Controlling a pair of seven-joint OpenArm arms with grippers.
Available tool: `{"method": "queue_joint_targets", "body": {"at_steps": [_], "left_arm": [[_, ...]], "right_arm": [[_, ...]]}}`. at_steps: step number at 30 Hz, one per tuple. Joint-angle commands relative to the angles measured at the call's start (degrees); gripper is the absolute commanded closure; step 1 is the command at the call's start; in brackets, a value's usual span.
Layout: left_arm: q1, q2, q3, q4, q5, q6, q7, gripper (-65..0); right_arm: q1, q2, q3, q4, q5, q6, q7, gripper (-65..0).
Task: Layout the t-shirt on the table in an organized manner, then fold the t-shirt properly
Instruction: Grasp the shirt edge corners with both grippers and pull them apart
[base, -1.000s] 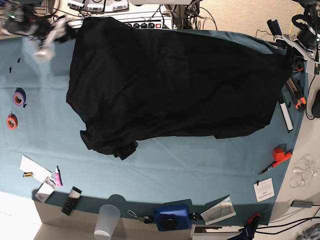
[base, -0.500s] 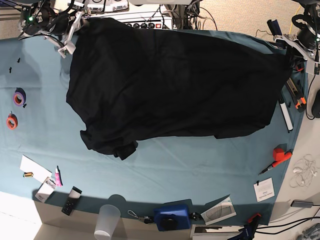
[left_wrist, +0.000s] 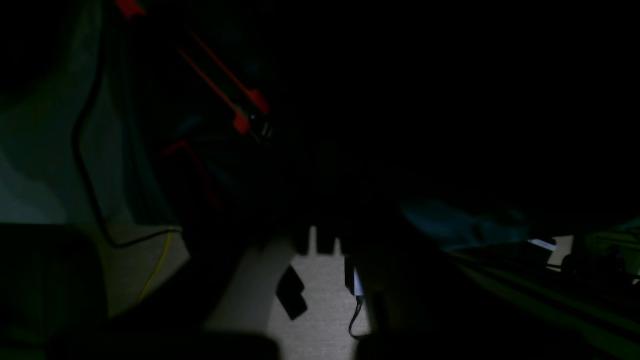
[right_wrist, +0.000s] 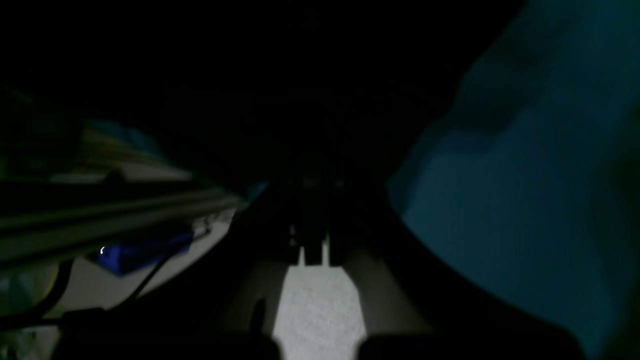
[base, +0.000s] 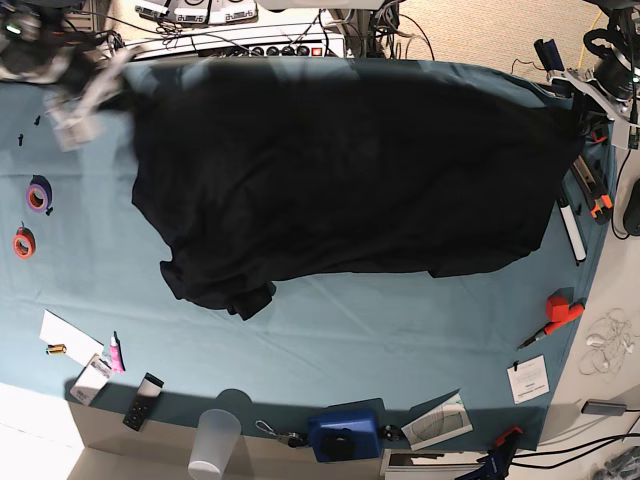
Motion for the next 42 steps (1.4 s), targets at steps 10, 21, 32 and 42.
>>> {"method": "queue_joint_targets", "body": {"at_steps": [10, 21, 32, 42], "left_arm": [[-2.1, -0.8, -0.5, 0.2, -0.5, 0.0, -5.6, 0.0], [-11.3, -0.8, 0.4, -10.8, -0.6, -3.1, -5.5, 0.0], [-19.0, -0.8, 10.6, -13.7, 11.4, 0.9, -10.7, 0.0], [-25.0, -1.0, 11.7, -21.7, 13.7, -0.2, -10.6, 0.0]], "right_arm": [[2.9, 0.8, 3.2, -3.5, -3.6, 0.1, 5.5, 0.0], [13.8, 0.8, 3.1, -17.9, -3.6, 0.1, 3.2, 0.0], [19.3, 0.8, -2.7, -18.6, -6.6, 0.1, 3.0, 0.0], [22.3, 0.8, -16.5, -18.7, -25.5, 0.0, 17.8, 0.0]]}}
